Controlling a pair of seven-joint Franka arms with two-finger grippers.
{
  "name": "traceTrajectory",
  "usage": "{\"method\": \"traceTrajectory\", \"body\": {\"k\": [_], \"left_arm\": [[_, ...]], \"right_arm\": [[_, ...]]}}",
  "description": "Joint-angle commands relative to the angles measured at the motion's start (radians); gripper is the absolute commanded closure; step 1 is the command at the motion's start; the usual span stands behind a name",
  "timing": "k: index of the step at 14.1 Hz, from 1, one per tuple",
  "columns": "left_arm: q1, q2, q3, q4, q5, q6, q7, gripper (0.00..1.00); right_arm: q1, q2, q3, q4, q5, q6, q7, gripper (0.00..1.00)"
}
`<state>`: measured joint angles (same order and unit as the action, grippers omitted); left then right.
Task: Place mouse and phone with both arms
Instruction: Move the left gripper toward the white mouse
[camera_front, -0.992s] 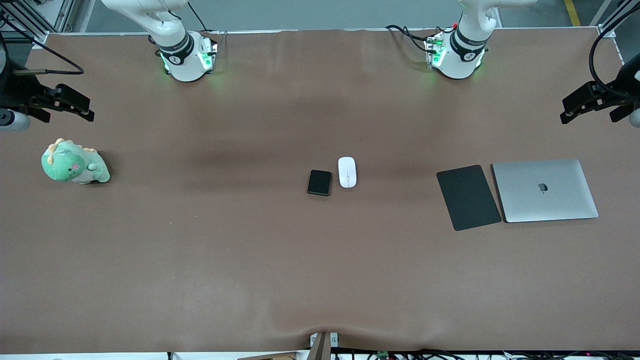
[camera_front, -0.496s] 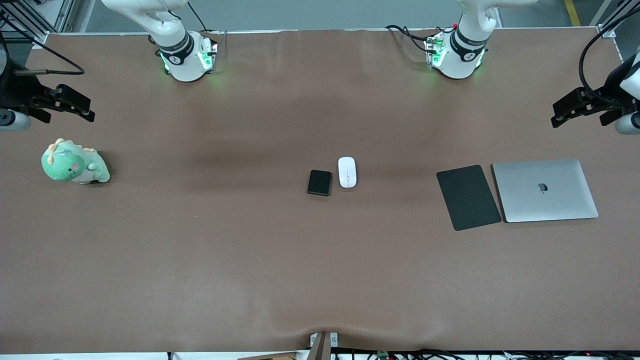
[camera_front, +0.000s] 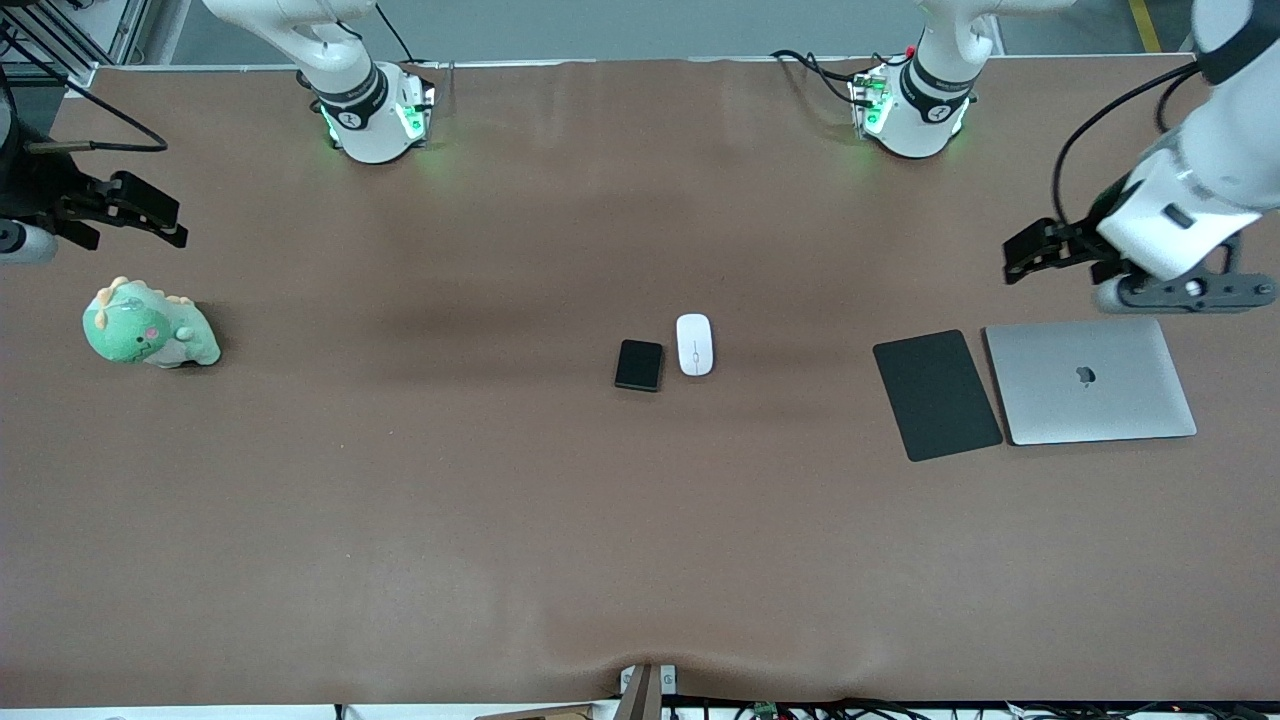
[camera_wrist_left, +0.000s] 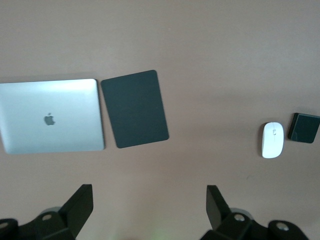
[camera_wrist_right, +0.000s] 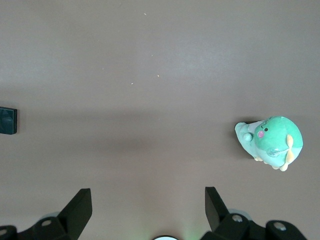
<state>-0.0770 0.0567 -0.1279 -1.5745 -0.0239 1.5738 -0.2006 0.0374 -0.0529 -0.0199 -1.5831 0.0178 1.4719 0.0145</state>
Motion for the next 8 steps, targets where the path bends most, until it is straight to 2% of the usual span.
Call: {"method": "traceTrajectory", "body": {"k": [1, 4, 8], "left_arm": [[0.002, 0.003, -0.053, -0.039, -0.008, 0.049, -0.078, 0.00], [-0.003, 0.035, -0.093, -0.042, 0.001, 0.072, -0.125, 0.00], [-0.056, 0.072, -0.096, -0.044, 0.036, 0.092, -0.204, 0.00]], "right_arm": [[-0.002, -0.005, 0.001, -0.006, 0.010, 0.007, 0.009, 0.00], [-0.002, -0.005, 0.001, -0.006, 0.010, 0.002, 0.007, 0.00], [-0.004, -0.005, 0.001, -0.005, 0.010, 0.007, 0.005, 0.00]]}}
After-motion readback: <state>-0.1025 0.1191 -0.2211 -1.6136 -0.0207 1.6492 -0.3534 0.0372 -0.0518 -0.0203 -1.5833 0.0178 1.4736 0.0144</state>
